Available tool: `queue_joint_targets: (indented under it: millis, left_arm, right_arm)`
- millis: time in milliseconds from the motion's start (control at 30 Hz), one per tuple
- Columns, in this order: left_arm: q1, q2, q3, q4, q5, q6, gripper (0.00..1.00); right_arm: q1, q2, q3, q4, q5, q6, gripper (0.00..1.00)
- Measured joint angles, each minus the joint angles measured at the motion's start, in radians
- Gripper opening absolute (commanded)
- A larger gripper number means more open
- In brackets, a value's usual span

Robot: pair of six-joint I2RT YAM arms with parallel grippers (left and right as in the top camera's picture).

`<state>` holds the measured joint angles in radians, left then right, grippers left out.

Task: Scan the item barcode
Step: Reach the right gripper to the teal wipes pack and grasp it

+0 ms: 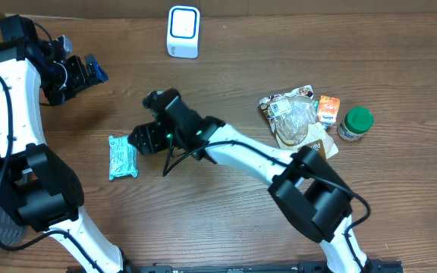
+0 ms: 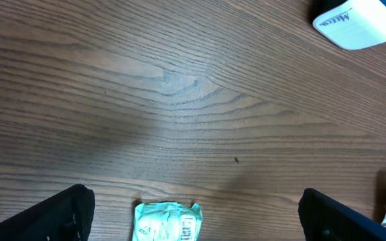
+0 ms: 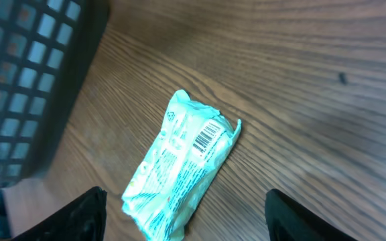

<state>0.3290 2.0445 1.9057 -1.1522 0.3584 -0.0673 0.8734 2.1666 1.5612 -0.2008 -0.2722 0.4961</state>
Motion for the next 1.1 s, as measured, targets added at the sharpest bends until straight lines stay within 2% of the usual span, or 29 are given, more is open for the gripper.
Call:
queue_joint_targets:
  millis: [167, 400, 500, 633, 700, 767, 900, 1067, 1100]
  left_arm:
    - [0.0, 0.0, 0.0, 0.0, 0.0, 0.0, 0.99]
    - [0.0, 0.0, 0.0, 0.0, 0.0, 0.0, 1.0]
    - [0.0, 0.0, 0.0, 0.0, 0.0, 0.0, 1.0]
    - [0.0, 0.0, 0.0, 0.0, 0.0, 0.0, 0.99]
    - [0.0, 0.0, 0.0, 0.0, 0.0, 0.0, 1.0]
    - [0.0, 0.0, 0.0, 0.0, 0.0, 0.0, 1.0]
    - [0.0, 0.0, 0.0, 0.0, 0.0, 0.0, 1.0]
    - [0.0, 0.0, 0.0, 0.0, 0.0, 0.0, 1.0]
    - [0.0, 0.0, 0.0, 0.0, 0.0, 0.0, 1.0]
  right_arm:
    - [0.031, 0.06, 0.0, 0.054, 0.041, 0.006, 0.67]
    - [0.044, 0.126, 0.0, 0.098, 0.045, 0.078, 0.55]
    - [0.053, 0.134, 0.0, 0.106, 0.043, 0.101, 0.54]
    - [0.086, 0.14, 0.0, 0.126, 0.045, 0.118, 0.47]
    - [0.105, 0.149, 0.0, 0.135, 0.053, 0.121, 0.42]
    - [0.118, 0.15, 0.0, 0.132, 0.058, 0.123, 0.32]
    - [0.125, 0.151, 0.0, 0.121, 0.063, 0.13, 0.05]
    - [0.116, 0.151, 0.011, 0.088, 0.054, 0.132, 0.04]
    - [0.101, 0.138, 0.015, 0.034, 0.042, 0.131, 0.04]
